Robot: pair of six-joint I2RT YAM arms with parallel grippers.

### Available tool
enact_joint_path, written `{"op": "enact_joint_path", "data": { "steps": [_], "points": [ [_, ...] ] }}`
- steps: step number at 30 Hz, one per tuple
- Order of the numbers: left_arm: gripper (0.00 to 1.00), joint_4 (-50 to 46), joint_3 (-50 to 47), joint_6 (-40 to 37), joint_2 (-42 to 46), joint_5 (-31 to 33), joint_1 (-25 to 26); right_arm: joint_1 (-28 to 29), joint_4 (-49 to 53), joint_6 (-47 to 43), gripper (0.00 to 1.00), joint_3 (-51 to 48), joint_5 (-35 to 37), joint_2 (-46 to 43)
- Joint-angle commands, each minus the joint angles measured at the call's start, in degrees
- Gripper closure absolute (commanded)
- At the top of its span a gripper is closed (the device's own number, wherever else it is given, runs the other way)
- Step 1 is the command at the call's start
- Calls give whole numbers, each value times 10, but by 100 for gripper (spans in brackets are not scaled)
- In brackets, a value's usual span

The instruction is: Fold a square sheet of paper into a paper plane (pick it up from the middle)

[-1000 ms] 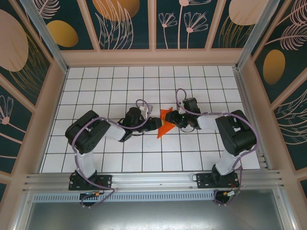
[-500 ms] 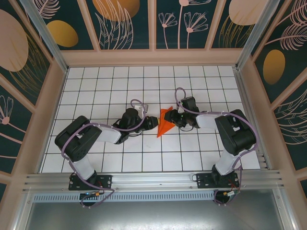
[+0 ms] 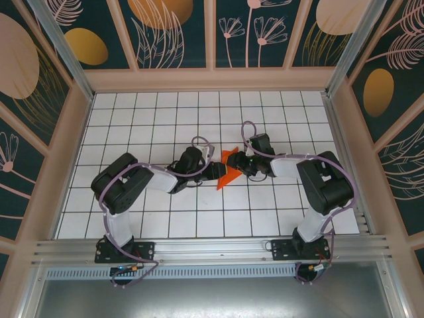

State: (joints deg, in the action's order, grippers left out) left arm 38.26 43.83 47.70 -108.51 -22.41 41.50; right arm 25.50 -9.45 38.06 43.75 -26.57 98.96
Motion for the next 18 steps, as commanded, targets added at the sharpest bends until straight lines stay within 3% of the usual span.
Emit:
{"op": "enact_joint_path", "data": {
  "steps": [1,12,18],
  "points": [
    [67,-26,22,-23,-24,0,3,3,45,0,49,-1,31,16],
    [92,-18,39,-56,-40,-21,4,2,61,-32,49,13,13,-35],
    [95,-12,37,-69,-42,-33,4,-2,57,-89,49,2,-5,-52]
  ]
}}
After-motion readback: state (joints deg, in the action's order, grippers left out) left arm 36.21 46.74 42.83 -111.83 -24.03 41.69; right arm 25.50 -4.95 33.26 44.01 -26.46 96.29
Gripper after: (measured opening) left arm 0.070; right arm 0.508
